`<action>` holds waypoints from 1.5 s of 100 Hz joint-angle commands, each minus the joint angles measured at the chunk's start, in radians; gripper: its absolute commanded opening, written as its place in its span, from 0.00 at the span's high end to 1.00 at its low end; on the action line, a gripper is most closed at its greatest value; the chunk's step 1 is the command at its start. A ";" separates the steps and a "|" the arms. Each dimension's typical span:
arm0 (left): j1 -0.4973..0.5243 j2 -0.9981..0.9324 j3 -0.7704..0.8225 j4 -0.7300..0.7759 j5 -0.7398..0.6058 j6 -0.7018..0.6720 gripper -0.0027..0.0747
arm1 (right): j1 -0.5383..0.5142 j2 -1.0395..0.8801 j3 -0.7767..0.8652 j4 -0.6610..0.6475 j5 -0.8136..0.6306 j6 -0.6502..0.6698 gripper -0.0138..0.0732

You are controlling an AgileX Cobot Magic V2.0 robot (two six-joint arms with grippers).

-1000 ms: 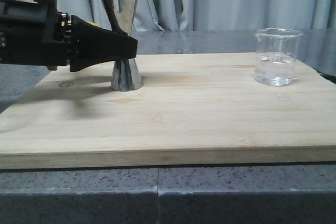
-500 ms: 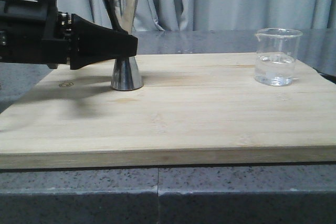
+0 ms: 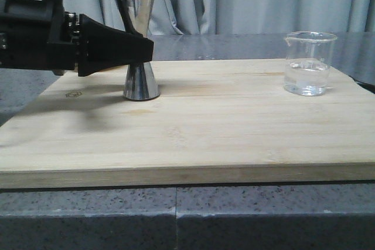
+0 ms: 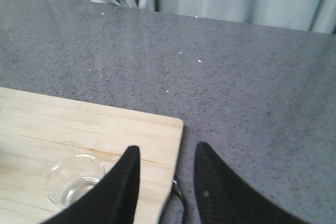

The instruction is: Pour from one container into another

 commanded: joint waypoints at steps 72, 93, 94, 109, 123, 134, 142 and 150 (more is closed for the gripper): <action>-0.009 -0.097 -0.022 -0.080 -0.213 -0.030 0.99 | 0.249 0.166 0.043 0.003 -0.281 -0.017 0.58; -0.009 -0.097 -0.022 -0.082 -0.213 -0.030 0.99 | 0.314 0.119 0.073 0.035 -0.274 -0.017 0.37; -0.009 -0.097 -0.022 -0.082 -0.213 -0.030 0.99 | 0.314 0.117 0.073 0.034 -0.272 -0.017 0.37; -0.009 -0.097 -0.022 -0.082 -0.213 -0.030 0.99 | 0.322 0.114 0.073 0.038 -0.219 -0.017 0.32; -0.009 -0.097 -0.022 -0.082 -0.213 -0.030 0.99 | 0.326 0.106 0.098 0.045 -0.231 -0.017 0.32; -0.009 -0.097 -0.022 -0.082 -0.213 -0.030 0.99 | 0.338 0.062 0.182 0.043 -0.402 -0.017 0.32; -0.009 -0.097 -0.022 -0.082 -0.213 -0.030 0.99 | 0.355 0.021 0.244 0.039 -0.494 -0.017 0.32; -0.009 -0.097 -0.022 -0.082 -0.213 -0.030 0.99 | 0.372 -0.019 0.314 0.030 -0.569 -0.017 0.32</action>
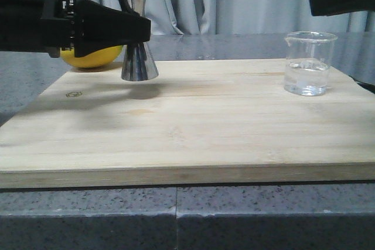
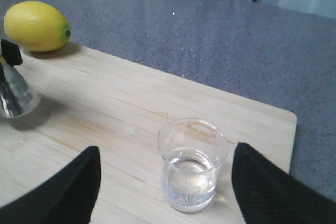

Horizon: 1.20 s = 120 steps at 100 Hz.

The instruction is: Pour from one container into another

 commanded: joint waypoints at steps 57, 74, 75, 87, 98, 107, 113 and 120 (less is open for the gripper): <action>-0.009 -0.047 -0.022 -0.065 -0.215 -0.010 0.99 | 0.057 0.061 0.271 -0.052 -0.631 0.091 0.32; -0.009 -0.047 -0.022 -0.065 -0.215 -0.010 0.99 | 0.057 0.217 0.271 -0.134 -0.795 0.162 0.32; -0.009 -0.047 -0.022 -0.065 -0.215 -0.010 0.99 | 0.057 0.230 0.271 -0.138 -0.808 0.170 0.32; -0.009 -0.047 -0.022 -0.065 -0.215 -0.010 0.99 | 0.057 0.336 0.271 -0.172 -0.935 0.207 0.32; -0.009 -0.047 -0.022 -0.065 -0.215 -0.010 0.99 | 0.057 0.411 0.271 -0.172 -1.037 0.218 0.33; -0.009 -0.047 -0.022 -0.065 -0.215 -0.010 0.99 | 0.057 0.467 0.271 -0.172 -1.089 0.218 0.33; -0.009 -0.047 -0.022 -0.065 -0.215 -0.010 0.99 | 0.057 0.494 0.271 -0.172 -1.118 0.220 0.33; -0.009 -0.047 -0.022 -0.065 -0.215 -0.010 0.99 | 0.057 0.524 0.271 -0.172 -1.155 0.222 0.33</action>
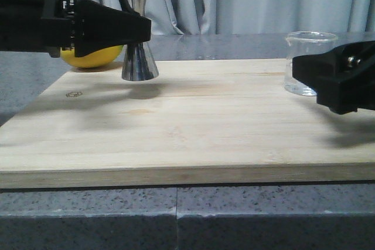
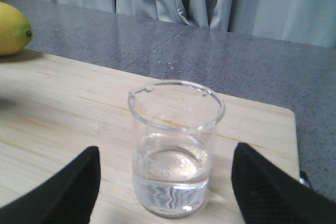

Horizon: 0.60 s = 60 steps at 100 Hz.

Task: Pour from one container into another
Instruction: 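Grasp the glass beaker with the right gripper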

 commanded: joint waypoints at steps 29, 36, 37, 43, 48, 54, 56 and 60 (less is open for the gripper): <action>-0.009 -0.047 -0.022 -0.061 -0.215 -0.010 0.99 | 0.000 0.074 -0.076 -0.016 -0.152 0.024 0.33; -0.009 -0.047 -0.022 -0.057 -0.215 -0.010 0.99 | 0.000 0.082 -0.088 -0.016 -0.142 0.024 0.33; -0.009 -0.047 -0.022 -0.057 -0.215 -0.010 0.99 | 0.000 0.082 -0.091 -0.016 -0.139 0.024 0.33; -0.009 -0.047 -0.022 -0.057 -0.215 -0.010 0.99 | 0.000 0.089 -0.099 -0.016 -0.131 0.024 0.33; -0.009 -0.047 -0.022 -0.057 -0.215 -0.010 0.99 | 0.000 0.093 -0.103 -0.016 -0.129 0.024 0.33; -0.009 -0.047 -0.022 -0.057 -0.215 -0.010 0.99 | 0.000 0.099 -0.109 -0.016 -0.123 0.024 0.33; -0.009 -0.047 -0.022 -0.057 -0.215 -0.010 0.99 | 0.000 0.102 -0.109 -0.016 -0.123 0.024 0.33; -0.009 -0.047 -0.022 -0.057 -0.215 -0.010 0.99 | -0.004 0.104 -0.112 -0.016 -0.121 0.024 0.33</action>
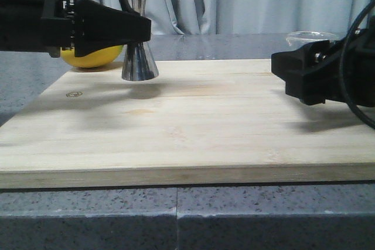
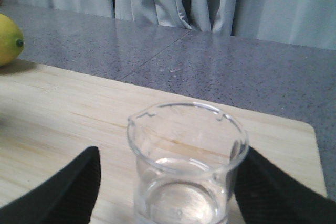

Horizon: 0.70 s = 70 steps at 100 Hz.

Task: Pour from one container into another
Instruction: 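Grasp the glass beaker with the right gripper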

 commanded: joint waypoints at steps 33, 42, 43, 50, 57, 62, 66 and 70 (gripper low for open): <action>-0.009 -0.047 -0.022 -0.055 -0.215 -0.010 0.99 | -0.016 -0.004 -0.032 -0.011 -0.086 0.002 0.42; -0.009 -0.047 -0.022 -0.055 -0.215 -0.010 0.99 | -0.016 -0.004 -0.032 -0.011 -0.086 0.002 0.45; -0.009 -0.047 -0.022 -0.055 -0.215 -0.010 0.99 | -0.016 -0.004 -0.032 -0.011 -0.086 0.002 0.45; -0.009 -0.047 -0.022 -0.055 -0.215 -0.010 0.99 | -0.016 -0.004 -0.032 -0.011 -0.086 0.002 0.45; -0.009 -0.047 -0.022 -0.053 -0.215 -0.010 0.99 | -0.016 -0.004 -0.032 -0.011 -0.086 0.002 0.45; -0.009 -0.047 -0.022 -0.051 -0.215 -0.010 0.99 | -0.016 -0.004 -0.032 -0.011 -0.086 0.002 0.45; -0.009 -0.047 -0.022 -0.049 -0.215 -0.010 0.99 | -0.016 -0.004 -0.032 -0.011 -0.086 0.002 0.45; -0.009 -0.047 -0.022 -0.049 -0.215 -0.010 0.99 | -0.016 -0.004 -0.032 -0.011 -0.086 0.002 0.45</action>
